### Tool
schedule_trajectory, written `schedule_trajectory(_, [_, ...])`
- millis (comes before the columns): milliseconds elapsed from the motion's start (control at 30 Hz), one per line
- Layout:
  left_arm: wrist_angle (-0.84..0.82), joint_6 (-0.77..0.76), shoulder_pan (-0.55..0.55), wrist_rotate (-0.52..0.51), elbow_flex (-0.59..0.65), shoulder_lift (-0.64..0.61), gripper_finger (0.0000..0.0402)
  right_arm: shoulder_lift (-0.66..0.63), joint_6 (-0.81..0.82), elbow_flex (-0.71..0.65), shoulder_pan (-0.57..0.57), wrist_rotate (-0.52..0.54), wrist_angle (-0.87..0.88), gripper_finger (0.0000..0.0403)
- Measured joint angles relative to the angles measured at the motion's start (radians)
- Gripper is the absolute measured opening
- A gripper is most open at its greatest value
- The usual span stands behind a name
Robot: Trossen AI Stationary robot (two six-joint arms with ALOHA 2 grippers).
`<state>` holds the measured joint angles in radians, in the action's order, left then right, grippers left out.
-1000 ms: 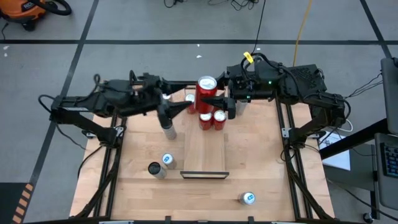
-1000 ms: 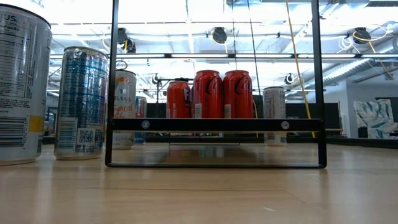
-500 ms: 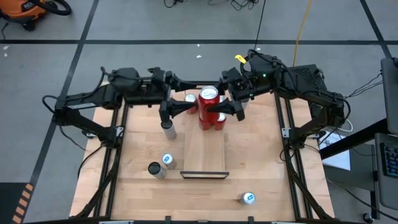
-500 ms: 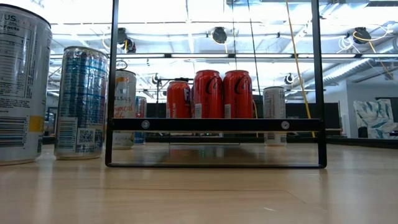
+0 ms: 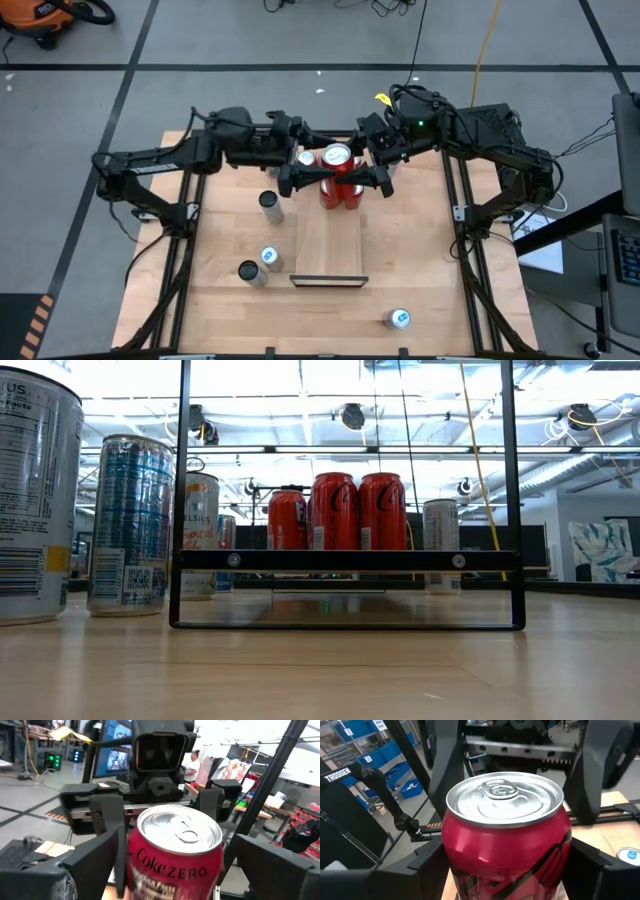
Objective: Place canned beverage on shelf
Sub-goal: Put the red soda can on the shelf aligned with the other red soda can
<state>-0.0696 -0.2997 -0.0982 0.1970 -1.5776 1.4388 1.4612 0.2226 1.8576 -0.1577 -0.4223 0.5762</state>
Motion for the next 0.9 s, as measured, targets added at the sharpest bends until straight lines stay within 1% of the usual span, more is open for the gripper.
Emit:
schedule_trajectory(167, [0.047, -0.008, 0.000, 0.002, 0.000, 0.032, 0.0396, 0.000, 0.000, 0.000, 0.000, 0.001, 0.009, 0.0274])
schedule_trajectory(333, [0.065, -0.001, 0.004, -0.067, 0.000, 0.032, 0.0395, 0.000, 0.000, 0.000, 0.000, 0.004, 0.010, 0.0274])
schedule_trajectory(433, [0.062, 0.025, 0.012, -0.069, 0.000, 0.032, 0.0388, 0.000, 0.002, 0.000, 0.000, 0.007, 0.011, 0.0274])
schedule_trajectory(633, [0.059, 0.054, 0.035, -0.046, 0.000, 0.034, 0.0359, 0.000, 0.002, 0.000, 0.001, 0.025, 0.013, 0.0274])
schedule_trajectory(900, [0.043, 0.055, 0.040, -0.069, -0.001, 0.049, 0.0356, 0.004, 0.007, 0.000, 0.001, 0.030, 0.016, 0.0274])
